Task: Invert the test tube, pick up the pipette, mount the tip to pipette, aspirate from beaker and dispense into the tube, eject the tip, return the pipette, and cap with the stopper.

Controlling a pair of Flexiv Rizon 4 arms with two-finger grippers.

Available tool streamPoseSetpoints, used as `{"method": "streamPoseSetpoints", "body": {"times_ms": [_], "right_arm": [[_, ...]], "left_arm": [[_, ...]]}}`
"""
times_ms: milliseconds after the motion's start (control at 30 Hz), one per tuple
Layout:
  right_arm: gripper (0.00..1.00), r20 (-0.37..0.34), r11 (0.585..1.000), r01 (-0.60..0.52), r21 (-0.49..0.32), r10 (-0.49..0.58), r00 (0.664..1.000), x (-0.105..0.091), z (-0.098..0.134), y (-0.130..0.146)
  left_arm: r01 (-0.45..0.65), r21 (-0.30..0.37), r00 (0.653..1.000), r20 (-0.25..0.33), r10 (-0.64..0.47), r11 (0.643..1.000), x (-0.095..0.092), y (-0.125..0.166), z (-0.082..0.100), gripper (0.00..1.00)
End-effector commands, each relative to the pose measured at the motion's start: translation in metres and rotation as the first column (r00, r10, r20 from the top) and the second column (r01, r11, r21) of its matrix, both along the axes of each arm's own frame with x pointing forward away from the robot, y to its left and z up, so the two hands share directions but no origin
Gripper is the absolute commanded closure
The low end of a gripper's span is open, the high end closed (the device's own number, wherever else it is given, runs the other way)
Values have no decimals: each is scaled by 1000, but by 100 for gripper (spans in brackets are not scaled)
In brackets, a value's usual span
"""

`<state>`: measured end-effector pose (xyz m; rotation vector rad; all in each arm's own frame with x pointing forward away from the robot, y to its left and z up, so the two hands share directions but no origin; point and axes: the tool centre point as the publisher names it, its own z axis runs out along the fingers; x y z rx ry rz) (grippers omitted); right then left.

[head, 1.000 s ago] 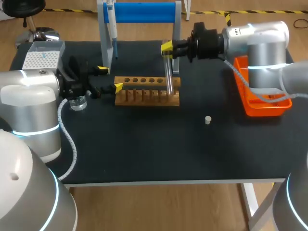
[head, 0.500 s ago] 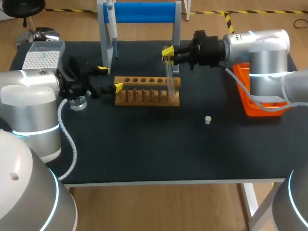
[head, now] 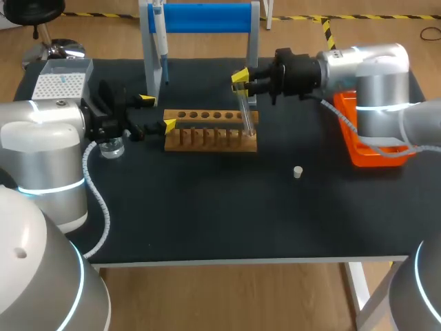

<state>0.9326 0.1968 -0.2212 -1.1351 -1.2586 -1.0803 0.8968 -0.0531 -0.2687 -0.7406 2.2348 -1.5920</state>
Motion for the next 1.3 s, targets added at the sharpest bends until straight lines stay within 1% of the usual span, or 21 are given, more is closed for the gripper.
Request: {"method": "streamPoseSetpoints", "body": {"times_ms": [33,167,233,800,833,867,933,1000,1033,1067,1133,1167,1200,1233,1267,1300], "right_arm": [[100,4,1000,-3,-1,3,1000,2,0,-1],[100,8,1000,5,2,-5,1000,2,-1,-2],[100,28,1000,15,-13,-15,999,2,0,-3],[100,28,1000,15,-13,-15,999,2,0,-3],[100,28,1000,15,-13,-15,999,2,0,-3],[100,28,1000,15,-13,-15,999,2,0,-3],[100,28,1000,15,-13,-15,999,2,0,-3],[100,28,1000,15,-13,-15,999,2,0,-3],[100,28,1000,15,-13,-15,999,2,0,-3],[100,28,1000,15,-13,-15,999,2,0,-3],[100,28,1000,15,-13,-15,999,2,0,-3],[100,28,1000,15,-13,-15,999,2,0,-3],[100,28,1000,15,-13,-15,999,2,0,-3],[100,28,1000,15,-13,-15,999,2,0,-3],[100,28,1000,15,-13,-15,999,2,0,-3],[100,28,1000,15,-13,-15,999,2,0,-3]], "left_arm": [[-6,0,1000,3,6,1000,-1,-2,-1,0],[-6,0,1000,3,6,1000,-1,-2,-1,0],[-6,0,1000,3,6,1000,-1,-2,-1,0],[-6,0,1000,3,6,1000,-1,-2,-1,0],[-8,36,998,70,5,999,-2,-3,2,0],[3,52,991,133,-10,999,-4,-5,3,0],[34,70,974,221,-49,997,-7,-8,5,0],[74,90,947,306,-98,993,-8,-11,7,0],[111,119,922,359,-146,987,-10,-13,9,0],[137,144,887,423,-186,980,-12,-16,12,0],[224,169,802,528,-280,960,-17,-20,17,0],[258,186,743,589,-318,948,-21,-22,20,0],[284,201,688,638,-345,938,-24,-23,23,0],[308,181,637,690,-344,934,-28,-22,27,0],[313,150,654,682,-327,938,-27,-19,31,0],[313,150,654,682,-327,938,-27,-19,31,0]]}}
